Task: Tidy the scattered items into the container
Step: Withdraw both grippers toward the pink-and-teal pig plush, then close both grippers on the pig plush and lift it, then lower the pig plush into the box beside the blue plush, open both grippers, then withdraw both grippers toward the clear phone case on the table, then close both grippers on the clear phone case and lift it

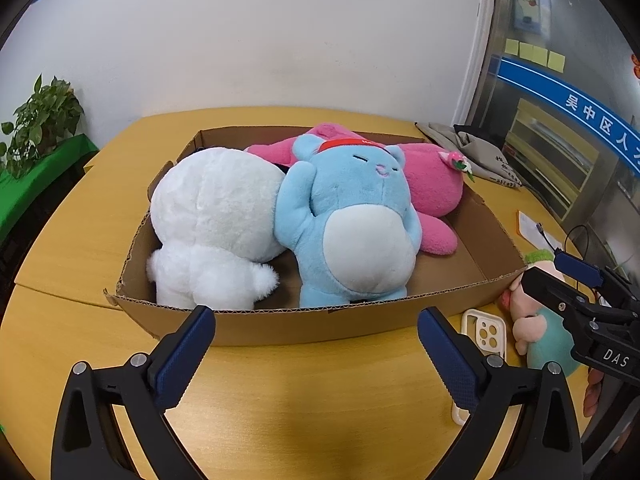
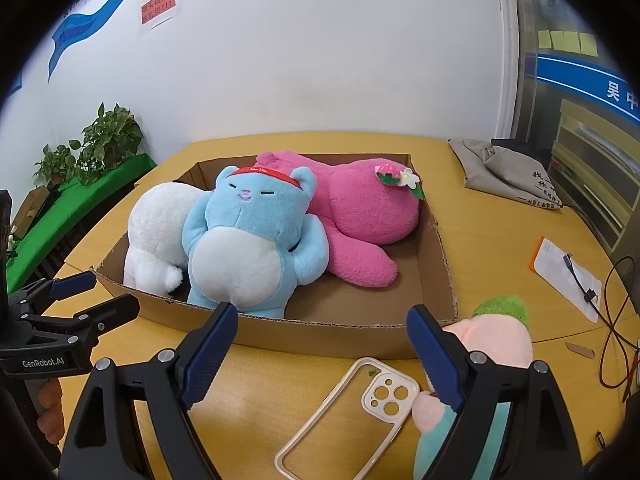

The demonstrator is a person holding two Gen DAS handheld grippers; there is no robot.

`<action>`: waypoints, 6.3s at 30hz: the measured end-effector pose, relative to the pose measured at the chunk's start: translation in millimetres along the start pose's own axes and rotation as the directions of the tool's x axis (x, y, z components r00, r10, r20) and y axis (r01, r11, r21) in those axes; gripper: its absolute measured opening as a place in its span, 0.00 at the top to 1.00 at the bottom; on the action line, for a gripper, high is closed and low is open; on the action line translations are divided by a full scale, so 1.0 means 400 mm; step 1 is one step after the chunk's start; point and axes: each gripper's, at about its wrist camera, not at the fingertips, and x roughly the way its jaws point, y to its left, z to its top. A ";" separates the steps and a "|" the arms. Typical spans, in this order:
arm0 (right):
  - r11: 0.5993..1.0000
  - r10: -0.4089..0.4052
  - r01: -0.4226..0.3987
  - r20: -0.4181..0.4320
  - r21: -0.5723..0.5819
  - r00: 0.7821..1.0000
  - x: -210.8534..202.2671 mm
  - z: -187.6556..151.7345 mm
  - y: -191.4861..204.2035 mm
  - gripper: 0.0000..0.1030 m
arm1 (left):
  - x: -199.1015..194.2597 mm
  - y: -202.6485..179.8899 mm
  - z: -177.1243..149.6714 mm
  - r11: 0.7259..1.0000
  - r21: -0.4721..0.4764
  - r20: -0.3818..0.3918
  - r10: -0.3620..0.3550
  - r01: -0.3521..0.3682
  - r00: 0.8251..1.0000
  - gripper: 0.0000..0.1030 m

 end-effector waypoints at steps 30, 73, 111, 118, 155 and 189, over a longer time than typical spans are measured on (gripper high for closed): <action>0.989 0.117 -0.090 -0.238 0.120 0.964 0.041 -0.216 -0.226 0.22 | 0.061 -0.112 -0.032 0.990 0.024 -0.081 -0.140 0.142 0.987 0.01; 0.975 0.221 -0.215 0.158 -0.052 0.962 0.053 0.131 -0.166 0.28 | 0.184 -0.355 0.425 0.851 0.221 -0.032 -0.481 0.476 0.876 0.30; 0.985 0.080 -0.070 -0.056 0.158 0.995 0.130 0.034 -0.266 0.17 | 0.338 -0.357 0.306 0.909 0.088 -0.177 -0.388 0.407 0.904 0.12; 0.989 0.081 -0.086 0.052 0.123 0.995 -0.028 0.018 -0.210 0.17 | 0.063 -0.209 0.185 0.939 0.137 -0.030 -0.313 0.314 0.949 0.00; 0.999 -0.027 0.028 0.037 -0.025 0.999 -0.110 -0.022 -0.044 0.17 | -0.083 -0.061 -0.070 0.982 -0.009 0.012 -0.187 0.188 0.982 0.00; 0.998 -0.008 0.023 -0.279 0.051 0.960 0.150 -0.251 -0.079 0.88 | 0.113 -0.210 -0.246 0.954 0.044 -0.367 -0.261 0.296 0.893 0.95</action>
